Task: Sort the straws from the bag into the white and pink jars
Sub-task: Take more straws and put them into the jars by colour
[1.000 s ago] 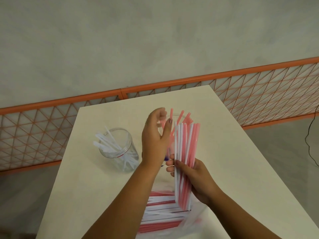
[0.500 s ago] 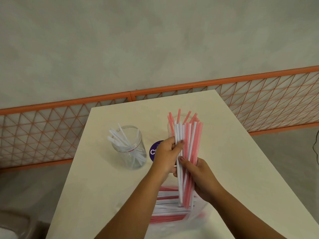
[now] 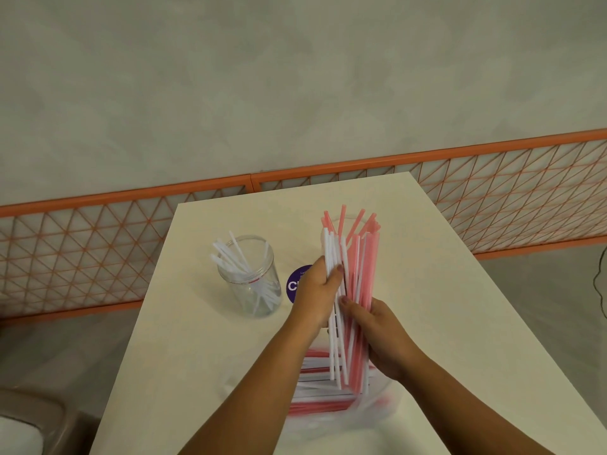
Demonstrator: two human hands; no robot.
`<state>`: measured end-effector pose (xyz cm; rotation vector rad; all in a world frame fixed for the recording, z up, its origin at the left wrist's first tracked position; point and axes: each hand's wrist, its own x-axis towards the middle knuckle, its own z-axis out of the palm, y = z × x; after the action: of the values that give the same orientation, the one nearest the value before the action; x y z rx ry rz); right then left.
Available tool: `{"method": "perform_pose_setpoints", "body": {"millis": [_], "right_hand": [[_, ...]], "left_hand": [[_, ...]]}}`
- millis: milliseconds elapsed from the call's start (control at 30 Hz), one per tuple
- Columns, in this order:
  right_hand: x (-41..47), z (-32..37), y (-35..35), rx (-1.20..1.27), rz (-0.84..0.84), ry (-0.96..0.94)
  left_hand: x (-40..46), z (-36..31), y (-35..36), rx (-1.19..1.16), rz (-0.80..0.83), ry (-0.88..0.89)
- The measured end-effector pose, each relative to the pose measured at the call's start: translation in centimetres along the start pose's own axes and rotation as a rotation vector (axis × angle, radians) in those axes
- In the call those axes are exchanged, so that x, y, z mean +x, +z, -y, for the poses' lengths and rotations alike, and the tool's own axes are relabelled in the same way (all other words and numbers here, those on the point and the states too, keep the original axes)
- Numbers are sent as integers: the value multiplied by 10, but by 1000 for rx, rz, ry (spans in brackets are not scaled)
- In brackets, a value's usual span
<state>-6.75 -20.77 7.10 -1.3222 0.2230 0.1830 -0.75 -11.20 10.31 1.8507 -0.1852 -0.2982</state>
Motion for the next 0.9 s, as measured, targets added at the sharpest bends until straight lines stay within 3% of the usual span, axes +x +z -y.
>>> {"method": "perform_pose_setpoints", "body": {"millis": [333,567,700,900], "right_hand": [[0,-1,4,-100,33,-3],[9,0,7,-55,42,-19],[16,-1,10,-43,75,-13],[22,-5,16,-58,141,18]], "left_hand": [[11,-2,-13,-137,-192,-46],[10,-1,-22,-176,-95,-71],[14,5,-26,-165,-142,-98],[31,-12,-61,-475,-280,8]]}}
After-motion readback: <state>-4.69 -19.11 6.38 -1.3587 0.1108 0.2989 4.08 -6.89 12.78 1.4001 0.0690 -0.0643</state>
